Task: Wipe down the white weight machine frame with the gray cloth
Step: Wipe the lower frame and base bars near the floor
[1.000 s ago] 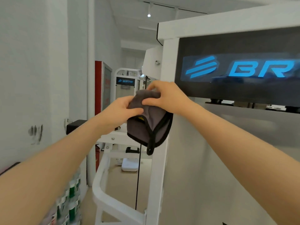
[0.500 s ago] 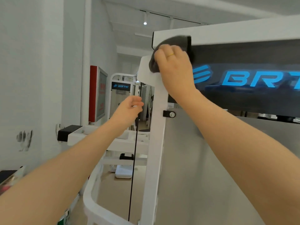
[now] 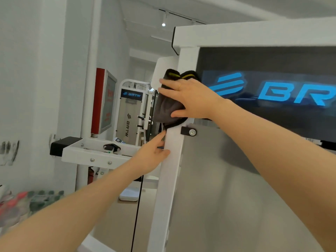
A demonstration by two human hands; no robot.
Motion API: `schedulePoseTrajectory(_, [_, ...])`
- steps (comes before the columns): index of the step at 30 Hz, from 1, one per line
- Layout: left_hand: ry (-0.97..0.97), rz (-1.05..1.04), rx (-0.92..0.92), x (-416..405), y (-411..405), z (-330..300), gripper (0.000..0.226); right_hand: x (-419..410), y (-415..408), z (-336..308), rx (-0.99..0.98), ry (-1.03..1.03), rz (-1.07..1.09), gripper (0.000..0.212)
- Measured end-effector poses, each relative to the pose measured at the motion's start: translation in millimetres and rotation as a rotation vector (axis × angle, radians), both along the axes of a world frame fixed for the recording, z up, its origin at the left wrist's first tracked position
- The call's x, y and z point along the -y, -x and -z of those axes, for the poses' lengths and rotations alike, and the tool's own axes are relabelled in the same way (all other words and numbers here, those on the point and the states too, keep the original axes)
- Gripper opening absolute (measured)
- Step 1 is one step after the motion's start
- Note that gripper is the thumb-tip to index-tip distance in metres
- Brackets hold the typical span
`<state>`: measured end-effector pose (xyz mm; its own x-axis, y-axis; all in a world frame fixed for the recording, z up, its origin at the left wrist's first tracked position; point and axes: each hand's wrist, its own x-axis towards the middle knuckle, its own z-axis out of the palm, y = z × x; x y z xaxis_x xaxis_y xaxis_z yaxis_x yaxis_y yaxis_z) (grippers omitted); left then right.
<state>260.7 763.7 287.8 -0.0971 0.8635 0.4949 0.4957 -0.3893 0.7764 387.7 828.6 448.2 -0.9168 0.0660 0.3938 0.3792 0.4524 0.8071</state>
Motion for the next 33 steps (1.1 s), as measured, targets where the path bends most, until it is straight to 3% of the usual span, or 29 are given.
schedulePoseTrajectory(6, [0.037,-0.011,-0.001,-4.3,9.1,-8.9,0.066,-0.9,-2.6,-14.8,-0.147,-0.248,0.129,0.075])
schedulePoseTrajectory(15, [-0.062,-0.094,0.045,-9.3,2.0,7.7,0.033,0.8,-10.1,17.5,0.096,-0.189,0.093,0.057])
schedulePoseTrajectory(21, [-0.071,-0.194,0.012,-14.0,-1.5,18.6,0.032,1.6,10.8,-21.4,-0.128,-0.124,0.119,0.048])
schedulePoseTrajectory(28, [0.028,-0.348,0.044,-9.6,-3.1,65.2,0.018,8.6,16.3,61.9,0.195,-0.078,0.105,0.045])
schedulePoseTrajectory(33, [0.119,-0.228,0.171,3.2,-8.3,90.3,0.02,11.0,16.7,66.5,0.263,-0.073,0.123,0.042])
